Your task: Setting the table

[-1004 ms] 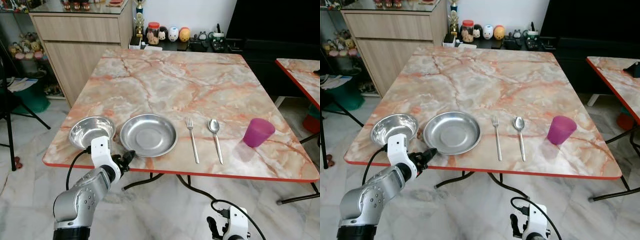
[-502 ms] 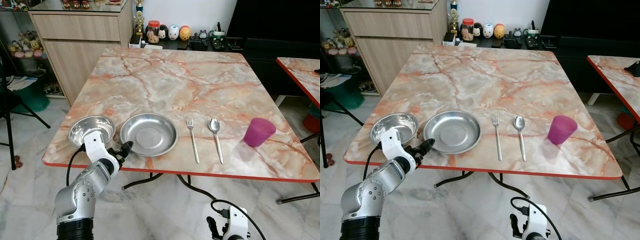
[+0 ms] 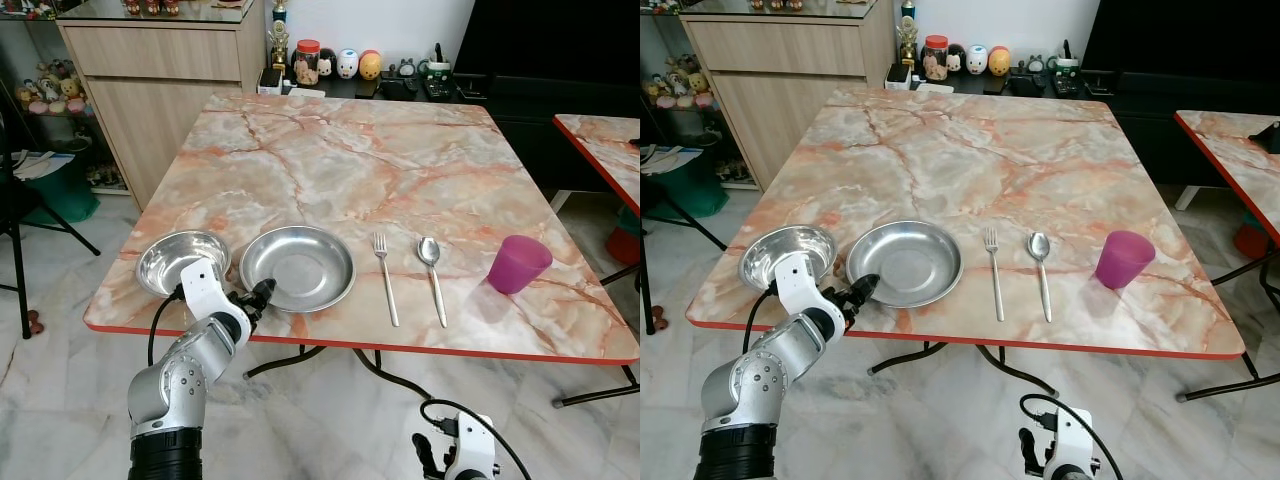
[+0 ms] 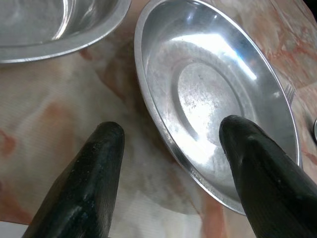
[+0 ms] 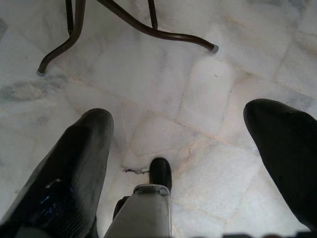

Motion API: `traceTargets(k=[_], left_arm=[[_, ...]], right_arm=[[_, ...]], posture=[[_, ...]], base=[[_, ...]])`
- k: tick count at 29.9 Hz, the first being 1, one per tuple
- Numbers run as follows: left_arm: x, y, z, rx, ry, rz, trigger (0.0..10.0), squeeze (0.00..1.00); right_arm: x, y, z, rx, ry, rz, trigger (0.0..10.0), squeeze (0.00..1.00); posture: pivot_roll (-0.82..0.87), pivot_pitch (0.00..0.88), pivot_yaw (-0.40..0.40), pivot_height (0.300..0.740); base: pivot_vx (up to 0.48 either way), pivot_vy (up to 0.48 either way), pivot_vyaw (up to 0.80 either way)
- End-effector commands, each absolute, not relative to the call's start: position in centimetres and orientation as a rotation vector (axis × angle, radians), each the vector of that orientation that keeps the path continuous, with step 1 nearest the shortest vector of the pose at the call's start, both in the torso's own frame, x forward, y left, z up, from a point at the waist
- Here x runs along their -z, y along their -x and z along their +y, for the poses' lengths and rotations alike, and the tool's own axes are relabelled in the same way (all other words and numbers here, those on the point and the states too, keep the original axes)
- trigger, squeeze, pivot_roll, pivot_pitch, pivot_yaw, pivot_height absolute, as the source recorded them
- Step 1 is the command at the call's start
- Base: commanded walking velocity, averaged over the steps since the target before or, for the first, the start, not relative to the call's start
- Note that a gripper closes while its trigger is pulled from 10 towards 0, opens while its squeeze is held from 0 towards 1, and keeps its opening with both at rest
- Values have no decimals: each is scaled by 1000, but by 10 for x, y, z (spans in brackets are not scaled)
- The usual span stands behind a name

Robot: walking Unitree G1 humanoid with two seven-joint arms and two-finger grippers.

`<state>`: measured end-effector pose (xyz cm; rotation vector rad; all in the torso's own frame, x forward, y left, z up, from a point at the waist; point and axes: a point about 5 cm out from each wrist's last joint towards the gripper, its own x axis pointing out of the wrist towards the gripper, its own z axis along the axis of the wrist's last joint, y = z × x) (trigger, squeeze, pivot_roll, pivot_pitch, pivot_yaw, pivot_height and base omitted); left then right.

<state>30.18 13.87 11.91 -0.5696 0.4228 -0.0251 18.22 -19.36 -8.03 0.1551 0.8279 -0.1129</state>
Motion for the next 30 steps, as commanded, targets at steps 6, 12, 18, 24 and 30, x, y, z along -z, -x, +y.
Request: traceTargets(k=[6,12,18,24,30], left_arm=[[-124,-314,129,-5,578,403,10000,0],[-122,-314,128,-9,568,411,10000,0],[-120,-307,134,-19,519,424,10000,0],[-123,-296,137,-5,489,429,10000,0],[-133,-284,140,42,452,412,10000,0]], right_arm=[[81,-182,-194,105,-149,840,10000,0],[81,-182,-193,104,-148,842,10000,0],[81,-182,-193,101,-148,845,10000,0],[81,-182,-193,98,-147,845,10000,0],[81,-183,-193,95,-144,846,10000,0]], posture=[[81,0,-40,740],[80,0,-39,740],[84,0,-38,740],[88,0,-38,740],[91,0,-42,740]], base=[[0,0,0],[0,0,0],[0,0,0],[0,0,0],[0,0,0]])
